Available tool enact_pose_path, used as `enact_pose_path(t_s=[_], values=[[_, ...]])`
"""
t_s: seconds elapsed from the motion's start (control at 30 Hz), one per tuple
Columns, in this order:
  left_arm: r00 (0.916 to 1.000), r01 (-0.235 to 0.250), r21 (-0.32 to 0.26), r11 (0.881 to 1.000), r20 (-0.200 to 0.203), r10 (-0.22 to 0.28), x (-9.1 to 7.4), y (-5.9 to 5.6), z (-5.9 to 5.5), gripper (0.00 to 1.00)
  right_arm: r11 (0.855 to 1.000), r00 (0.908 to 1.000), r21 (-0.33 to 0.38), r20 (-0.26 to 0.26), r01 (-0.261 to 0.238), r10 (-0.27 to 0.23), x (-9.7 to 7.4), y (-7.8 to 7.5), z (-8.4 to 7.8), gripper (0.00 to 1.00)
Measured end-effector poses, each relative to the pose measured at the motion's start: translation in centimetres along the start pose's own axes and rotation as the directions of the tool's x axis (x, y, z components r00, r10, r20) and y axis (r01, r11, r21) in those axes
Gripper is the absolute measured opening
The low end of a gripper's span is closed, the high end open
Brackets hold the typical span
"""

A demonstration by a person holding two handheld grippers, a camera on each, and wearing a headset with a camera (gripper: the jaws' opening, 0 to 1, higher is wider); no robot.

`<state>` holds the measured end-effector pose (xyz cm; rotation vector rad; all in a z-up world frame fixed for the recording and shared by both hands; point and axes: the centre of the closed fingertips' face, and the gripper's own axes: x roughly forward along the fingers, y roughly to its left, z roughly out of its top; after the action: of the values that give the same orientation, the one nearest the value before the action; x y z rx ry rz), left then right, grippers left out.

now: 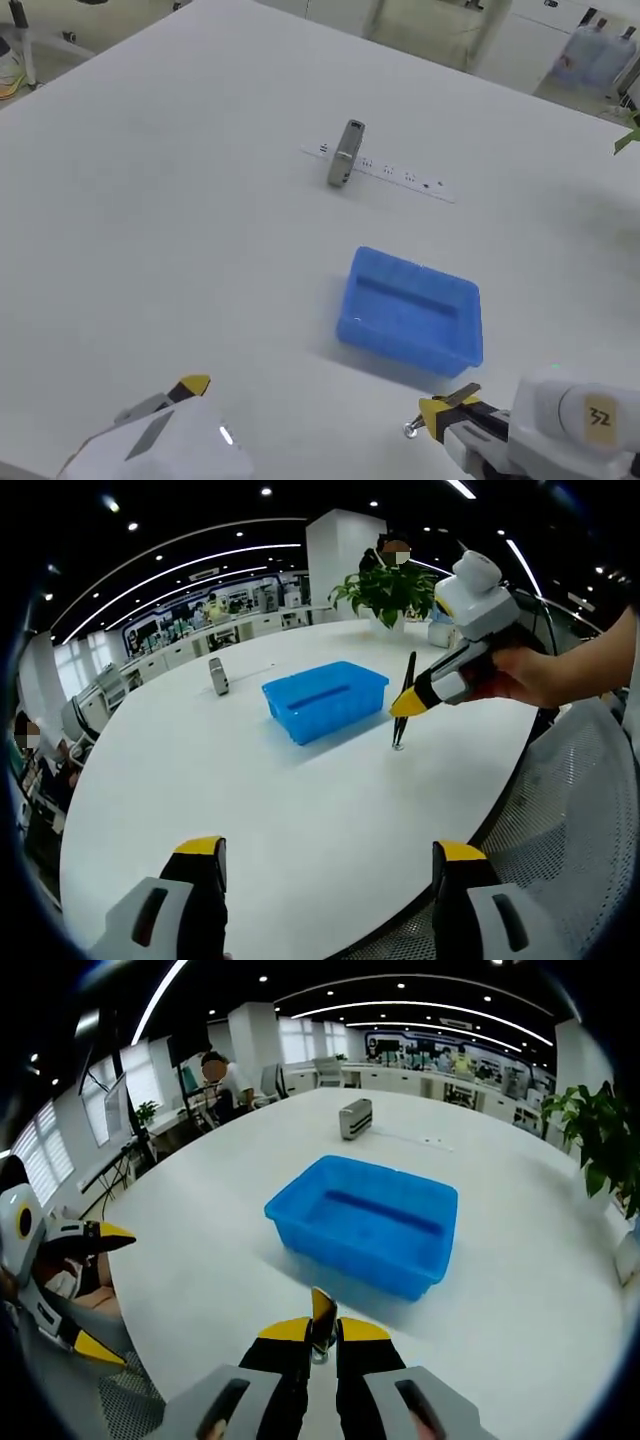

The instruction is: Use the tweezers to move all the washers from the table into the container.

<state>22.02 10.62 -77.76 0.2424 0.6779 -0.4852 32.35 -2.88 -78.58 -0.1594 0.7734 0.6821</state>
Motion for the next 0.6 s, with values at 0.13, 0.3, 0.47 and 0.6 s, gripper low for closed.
enact_pose_path(t_s=[0.13,0.3,0.47,0.6], values=[[1.0000,-0.001,0.000,1.000,-0.001,0.001,-0.04,-0.01,0.03,0.86,1.000,1.0000,0.002,0.003,0.004,-0.004,0.09,-0.05,0.05,0.05],[0.9995,-0.033,0.009,0.999,0.004,0.033,-0.02,0.36,0.18,0.84,1.000,0.9999,-0.019,0.010,0.013,-0.013,0.07,0.09,-0.01,0.05],[0.9999,-0.016,-0.004,1.000,0.006,0.016,0.00,0.05,0.23,0.88,1.000,0.9999,0.000,0.004,0.013,-0.013,0.03,-0.06,0.06,0.04],[0.9999,-0.010,-0.002,1.000,0.007,0.010,0.03,-0.09,0.22,0.89,1.000,0.9998,0.009,0.018,0.008,-0.008,-0.38,-0.06,0.69,0.04]])
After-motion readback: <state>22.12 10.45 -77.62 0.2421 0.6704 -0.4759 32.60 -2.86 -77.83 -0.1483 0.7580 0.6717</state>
